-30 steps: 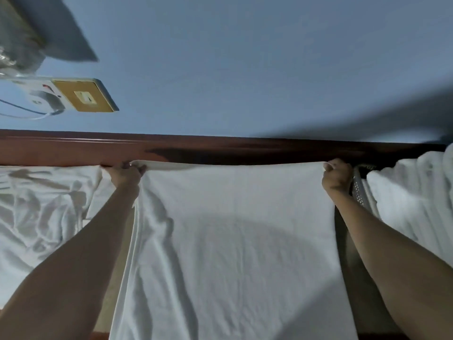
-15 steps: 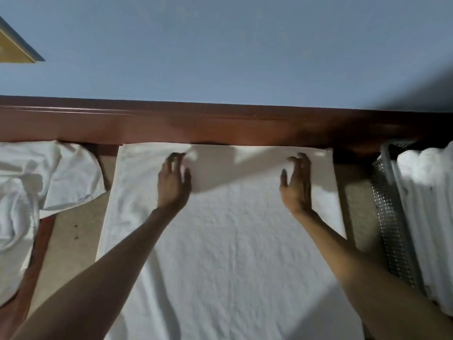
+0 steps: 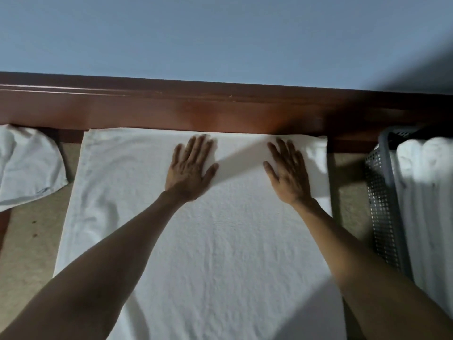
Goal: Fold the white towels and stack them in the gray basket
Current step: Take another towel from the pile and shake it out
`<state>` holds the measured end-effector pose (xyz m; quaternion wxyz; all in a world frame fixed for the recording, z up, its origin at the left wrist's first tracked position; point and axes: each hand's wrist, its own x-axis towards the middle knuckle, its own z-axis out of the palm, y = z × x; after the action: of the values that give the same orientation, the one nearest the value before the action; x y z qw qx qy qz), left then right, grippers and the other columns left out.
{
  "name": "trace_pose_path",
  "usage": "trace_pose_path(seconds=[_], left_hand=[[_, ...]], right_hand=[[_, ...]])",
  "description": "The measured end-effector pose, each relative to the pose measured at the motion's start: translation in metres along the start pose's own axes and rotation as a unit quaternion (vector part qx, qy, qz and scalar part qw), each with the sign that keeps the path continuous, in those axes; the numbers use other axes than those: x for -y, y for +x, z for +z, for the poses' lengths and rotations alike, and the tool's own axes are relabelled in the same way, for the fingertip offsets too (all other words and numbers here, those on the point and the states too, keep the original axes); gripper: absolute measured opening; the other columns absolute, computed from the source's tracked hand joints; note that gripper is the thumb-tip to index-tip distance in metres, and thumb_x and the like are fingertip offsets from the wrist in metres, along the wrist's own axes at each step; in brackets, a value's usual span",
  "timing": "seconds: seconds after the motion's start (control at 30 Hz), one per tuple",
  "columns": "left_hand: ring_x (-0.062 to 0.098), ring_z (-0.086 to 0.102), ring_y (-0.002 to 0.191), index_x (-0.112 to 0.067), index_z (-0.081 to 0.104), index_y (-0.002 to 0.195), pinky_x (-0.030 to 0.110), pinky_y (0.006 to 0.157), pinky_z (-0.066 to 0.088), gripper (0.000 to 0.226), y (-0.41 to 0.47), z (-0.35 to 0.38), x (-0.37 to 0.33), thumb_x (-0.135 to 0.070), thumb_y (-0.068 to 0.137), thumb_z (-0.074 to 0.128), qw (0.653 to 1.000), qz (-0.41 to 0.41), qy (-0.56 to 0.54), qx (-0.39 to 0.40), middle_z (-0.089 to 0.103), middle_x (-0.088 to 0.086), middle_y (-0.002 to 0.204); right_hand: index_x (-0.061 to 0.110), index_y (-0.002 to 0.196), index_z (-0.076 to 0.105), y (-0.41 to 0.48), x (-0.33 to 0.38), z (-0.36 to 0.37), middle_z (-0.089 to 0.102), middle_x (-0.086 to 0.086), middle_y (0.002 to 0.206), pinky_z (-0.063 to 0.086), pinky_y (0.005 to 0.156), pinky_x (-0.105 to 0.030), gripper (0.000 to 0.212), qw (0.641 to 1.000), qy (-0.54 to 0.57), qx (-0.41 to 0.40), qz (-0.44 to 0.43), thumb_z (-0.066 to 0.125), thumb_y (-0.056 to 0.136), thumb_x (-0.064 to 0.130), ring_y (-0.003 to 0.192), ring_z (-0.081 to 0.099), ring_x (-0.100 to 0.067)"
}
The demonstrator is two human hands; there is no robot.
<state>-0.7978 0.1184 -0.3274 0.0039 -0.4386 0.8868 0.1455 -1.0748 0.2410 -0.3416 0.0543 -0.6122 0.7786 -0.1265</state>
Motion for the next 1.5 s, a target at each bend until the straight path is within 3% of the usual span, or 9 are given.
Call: trace_pose_path(seconds=[0.17,0.33,0.5,0.6,0.9,1.1,1.2,1.27,1.5], left_hand=[[0.014,-0.014,0.158,-0.032,-0.009,0.164,0.049,0.128,-0.001,0.068,0.001,0.001,-0.002,-0.06,0.107,0.018,1.0,0.004,-0.002,-0.005,-0.011,-0.006,0.172],[0.014,-0.015,0.157,-0.03,-0.008,0.164,0.049,0.128,-0.003,0.069,0.006,0.003,0.001,-0.06,0.107,0.018,1.0,0.008,-0.006,0.008,-0.011,-0.006,0.172],[0.021,-0.005,0.159,-0.023,0.004,0.166,0.052,0.127,-0.004,0.066,-0.017,0.0,0.007,-0.053,0.11,0.023,0.999,0.017,-0.031,-0.005,-0.003,0.001,0.173],[0.018,-0.005,0.159,-0.025,0.003,0.165,0.052,0.128,0.002,0.065,-0.049,0.0,0.039,-0.051,0.11,0.027,1.0,0.001,-0.025,-0.014,-0.003,-0.003,0.173],[0.013,-0.009,0.158,-0.028,-0.003,0.165,0.044,0.129,0.001,0.086,-0.065,-0.044,0.188,-0.078,0.099,0.02,0.99,-0.136,-0.016,-0.032,-0.007,-0.008,0.172],[0.018,-0.008,0.159,-0.019,-0.004,0.165,0.049,0.128,-0.002,0.09,-0.064,-0.056,0.206,-0.077,0.099,0.015,0.982,-0.188,-0.028,-0.018,-0.007,0.0,0.173],[0.022,-0.006,0.159,-0.009,0.001,0.164,0.047,0.128,-0.005,0.077,-0.083,-0.053,0.17,-0.059,0.106,0.013,0.984,-0.17,-0.037,-0.043,-0.001,0.008,0.172],[0.019,-0.007,0.159,-0.01,0.001,0.164,0.042,0.128,-0.006,0.072,-0.112,-0.043,0.134,-0.053,0.108,0.012,0.99,-0.123,-0.059,-0.034,-0.002,0.007,0.172],[0.015,-0.012,0.158,-0.026,-0.004,0.165,0.045,0.129,0.0,0.073,-0.185,-0.014,0.139,-0.06,0.107,0.026,0.999,-0.015,-0.03,0.011,-0.008,-0.006,0.172]], right_hand=[[0.016,0.156,0.036,-0.006,-0.048,-0.016,0.035,-0.009,0.162,0.023,0.122,-0.049,0.059,0.993,-0.009,-0.036,0.111,0.04,0.106,0.048,0.152,0.025,-0.033],[0.004,0.158,0.029,0.001,-0.019,-0.016,0.022,-0.02,0.166,0.014,0.125,-0.054,0.067,0.964,-0.002,-0.035,0.265,0.035,0.106,0.047,0.154,0.015,-0.037],[-0.002,0.147,0.046,-0.001,0.082,0.01,0.034,-0.023,0.16,0.023,0.124,-0.047,0.051,0.993,0.061,-0.067,0.073,0.042,0.107,0.029,0.151,0.029,-0.035],[0.008,0.148,0.046,0.012,0.141,0.027,0.033,-0.017,0.162,0.025,0.122,-0.047,0.048,0.997,0.078,-0.011,0.006,0.04,0.107,0.032,0.151,0.027,-0.031],[0.023,0.157,0.035,0.014,0.16,0.051,0.023,-0.009,0.167,0.018,0.125,-0.046,0.056,0.999,-0.019,-0.025,0.029,0.031,0.108,0.048,0.155,0.019,-0.027],[0.021,0.159,0.029,0.011,0.176,0.046,0.016,-0.011,0.169,0.013,0.126,-0.051,0.06,0.997,-0.009,0.013,0.075,0.025,0.106,0.047,0.156,0.013,-0.031],[0.011,0.158,0.032,-0.013,0.211,0.041,0.014,-0.017,0.168,0.011,0.126,-0.051,0.061,0.992,0.025,0.007,0.122,0.027,0.106,0.043,0.156,0.012,-0.032],[0.011,0.157,0.034,-0.036,0.238,0.041,0.017,-0.017,0.168,0.013,0.124,-0.051,0.058,0.996,0.037,0.001,0.082,0.031,0.107,0.04,0.156,0.015,-0.031],[0.021,0.16,0.026,-0.08,0.257,0.057,0.016,-0.012,0.169,0.018,0.123,-0.053,0.059,0.997,-0.018,0.038,0.067,0.024,0.108,0.049,0.156,0.013,-0.027]])
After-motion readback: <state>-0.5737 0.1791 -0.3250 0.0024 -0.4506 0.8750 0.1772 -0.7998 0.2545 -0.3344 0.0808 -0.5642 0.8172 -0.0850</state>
